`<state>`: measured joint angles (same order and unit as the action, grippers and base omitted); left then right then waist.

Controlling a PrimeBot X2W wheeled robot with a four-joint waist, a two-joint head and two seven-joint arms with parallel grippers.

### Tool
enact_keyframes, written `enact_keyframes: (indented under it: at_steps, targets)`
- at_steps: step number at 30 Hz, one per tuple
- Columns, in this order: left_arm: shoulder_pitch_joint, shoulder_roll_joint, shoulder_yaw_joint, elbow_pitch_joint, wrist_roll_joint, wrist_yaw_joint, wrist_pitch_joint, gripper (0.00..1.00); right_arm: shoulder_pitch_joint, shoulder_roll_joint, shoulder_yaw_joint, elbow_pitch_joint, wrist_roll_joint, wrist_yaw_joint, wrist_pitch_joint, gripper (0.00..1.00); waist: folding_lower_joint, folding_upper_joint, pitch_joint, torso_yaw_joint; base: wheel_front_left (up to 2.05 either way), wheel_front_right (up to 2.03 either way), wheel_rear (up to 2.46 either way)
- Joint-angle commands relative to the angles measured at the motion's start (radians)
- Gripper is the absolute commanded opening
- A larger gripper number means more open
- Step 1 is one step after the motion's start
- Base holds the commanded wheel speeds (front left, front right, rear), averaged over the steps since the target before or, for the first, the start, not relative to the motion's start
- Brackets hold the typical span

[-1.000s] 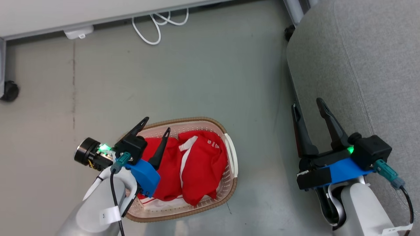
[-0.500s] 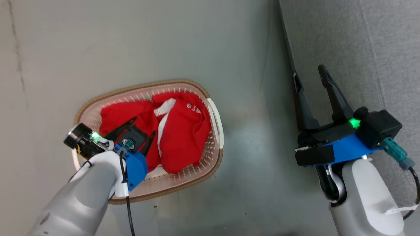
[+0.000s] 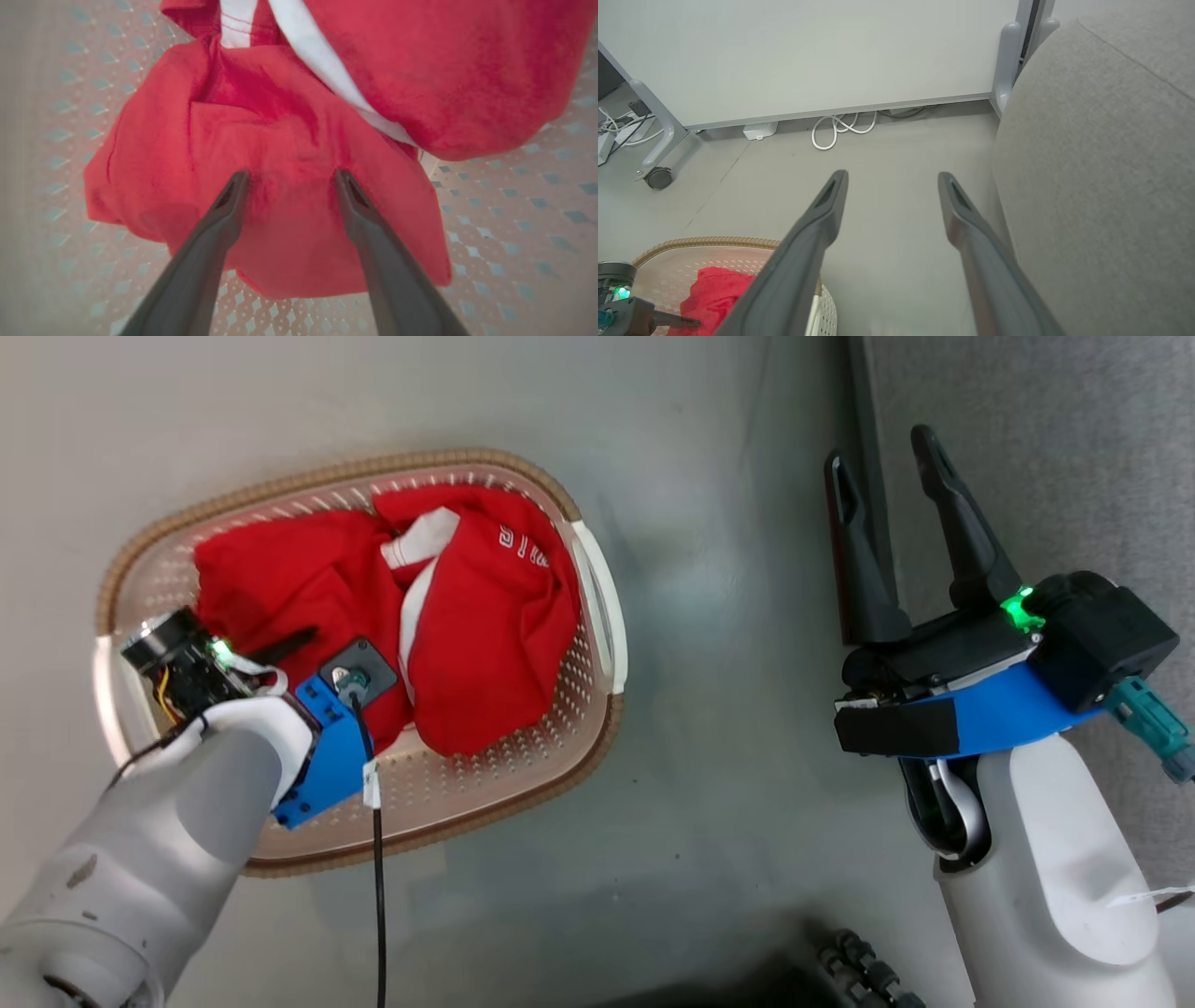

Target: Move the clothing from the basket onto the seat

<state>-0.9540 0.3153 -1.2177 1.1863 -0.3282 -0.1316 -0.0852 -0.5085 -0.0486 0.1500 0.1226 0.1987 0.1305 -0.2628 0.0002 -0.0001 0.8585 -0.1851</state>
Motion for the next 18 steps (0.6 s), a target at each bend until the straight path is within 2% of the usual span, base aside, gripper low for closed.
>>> enact_keyframes:
  at_steps: [1,6,18]
  targets:
    - [-0.032,0.01,-0.022,0.0,-0.001,0.002,0.019,1.0,-0.019,-0.003,0.001,-0.01,-0.008,0.0,-0.003,1.0,-0.0002,0.0001,0.055,-0.013,0.0,0.0,0.0]
    - [-0.086,0.009,-0.055,0.007,0.009,0.002,0.08,1.0,-0.025,-0.003,-0.002,-0.027,-0.013,0.0,-0.003,1.0,-0.0002,0.0001,0.118,-0.011,0.0,0.0,0.0]
    - [-0.164,0.016,-0.065,0.035,0.049,0.002,0.124,1.0,-0.027,-0.003,-0.012,-0.098,-0.018,0.0,-0.003,1.0,-0.0002,0.0001,0.225,-0.02,0.0,0.0,0.0]
